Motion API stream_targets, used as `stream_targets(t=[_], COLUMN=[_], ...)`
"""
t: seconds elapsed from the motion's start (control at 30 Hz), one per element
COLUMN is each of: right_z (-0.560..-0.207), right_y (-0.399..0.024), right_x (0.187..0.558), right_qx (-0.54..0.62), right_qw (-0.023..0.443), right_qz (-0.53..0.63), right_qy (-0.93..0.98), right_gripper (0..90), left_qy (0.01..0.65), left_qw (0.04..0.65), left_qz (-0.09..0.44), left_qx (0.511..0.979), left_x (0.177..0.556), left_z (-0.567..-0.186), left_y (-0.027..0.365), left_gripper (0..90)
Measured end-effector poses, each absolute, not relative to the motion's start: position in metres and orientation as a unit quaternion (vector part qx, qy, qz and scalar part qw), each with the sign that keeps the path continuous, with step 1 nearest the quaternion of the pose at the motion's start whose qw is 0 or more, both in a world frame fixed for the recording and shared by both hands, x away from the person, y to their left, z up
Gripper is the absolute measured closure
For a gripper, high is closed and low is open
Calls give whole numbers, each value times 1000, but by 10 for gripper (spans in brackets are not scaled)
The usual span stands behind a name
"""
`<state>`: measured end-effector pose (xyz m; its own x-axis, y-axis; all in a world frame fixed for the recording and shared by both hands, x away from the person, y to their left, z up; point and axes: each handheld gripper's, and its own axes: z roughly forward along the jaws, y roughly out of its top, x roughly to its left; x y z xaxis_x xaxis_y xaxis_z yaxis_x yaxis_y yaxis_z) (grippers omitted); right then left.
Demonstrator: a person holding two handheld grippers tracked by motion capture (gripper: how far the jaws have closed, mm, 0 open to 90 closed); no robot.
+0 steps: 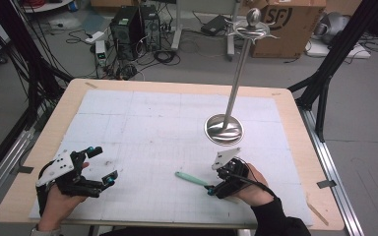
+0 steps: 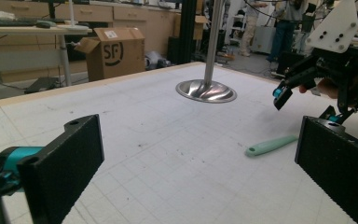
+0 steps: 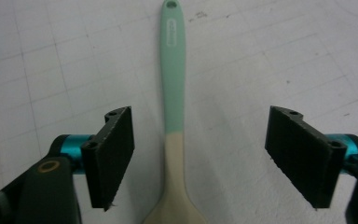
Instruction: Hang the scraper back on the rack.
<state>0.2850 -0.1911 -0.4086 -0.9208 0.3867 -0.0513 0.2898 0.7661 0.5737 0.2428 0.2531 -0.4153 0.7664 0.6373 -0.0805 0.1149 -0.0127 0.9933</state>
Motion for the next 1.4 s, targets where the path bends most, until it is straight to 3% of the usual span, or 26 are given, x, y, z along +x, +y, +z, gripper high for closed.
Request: stream_targets(t=[0.3,0.43,0.93,1.4], right_z=[-407,-409,-414,-412], right_y=[-182,-179,-174,-165], right_x=[287,287,288,286], right_qx=[177,176,182,194], right_qw=[60,47,25,36], right_qz=[229,203,176,140], right_qy=[955,962,967,970], right_gripper=[510,567,694,783], left_qy=[276,275,276,271], left_qw=[647,646,645,648], left_qz=[202,202,201,201], left_qx=[682,683,684,683], left_x=[243,243,243,242], left_z=[-415,-415,-416,-415], left_y=[255,255,255,255], left_gripper=[17,17,17,17])
